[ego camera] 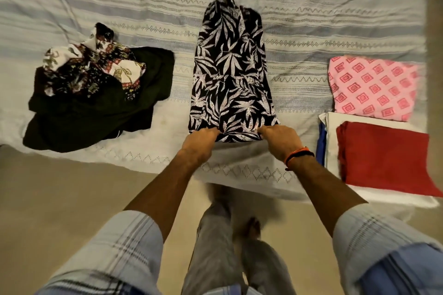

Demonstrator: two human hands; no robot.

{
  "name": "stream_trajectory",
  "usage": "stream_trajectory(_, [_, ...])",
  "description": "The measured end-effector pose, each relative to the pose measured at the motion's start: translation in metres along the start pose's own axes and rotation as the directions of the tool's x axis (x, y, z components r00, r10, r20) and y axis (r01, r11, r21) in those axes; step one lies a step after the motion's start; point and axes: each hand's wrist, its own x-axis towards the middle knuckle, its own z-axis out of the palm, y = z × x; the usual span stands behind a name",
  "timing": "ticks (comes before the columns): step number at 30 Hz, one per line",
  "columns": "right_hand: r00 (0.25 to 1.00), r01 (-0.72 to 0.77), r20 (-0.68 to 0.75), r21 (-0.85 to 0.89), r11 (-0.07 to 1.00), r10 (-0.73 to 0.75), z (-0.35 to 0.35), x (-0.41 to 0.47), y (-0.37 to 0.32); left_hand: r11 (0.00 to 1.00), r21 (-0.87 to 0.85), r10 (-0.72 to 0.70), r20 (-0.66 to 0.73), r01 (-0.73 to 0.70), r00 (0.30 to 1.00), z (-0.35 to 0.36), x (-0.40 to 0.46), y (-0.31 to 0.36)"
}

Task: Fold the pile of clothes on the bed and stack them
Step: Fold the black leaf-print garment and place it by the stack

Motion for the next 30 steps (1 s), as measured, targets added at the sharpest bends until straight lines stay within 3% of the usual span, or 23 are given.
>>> stream_trajectory(11, [0.998,0.021,-0.056,0.058,0.998,-0.018,0.003,-0.111,-0.007,0.991,0.085,-0.099,-0.045,0.102,0.994,0.013,-0.103,0.037])
stream_trajectory(17, [0.995,0.004,-0.098,0.204,0.979,0.016,-0.006,-0.147,-0.002,0.991,0.062,-0.108,-0.109,0.115,0.988,0.012,-0.136,0.054])
stream_trajectory(30, [0.96,0.036,-0.272,0.371,0.928,0.071,-0.049,-0.109,0.022,0.982,-0.086,-0.184,-0.235,0.168,0.954,-0.045,-0.105,0.043])
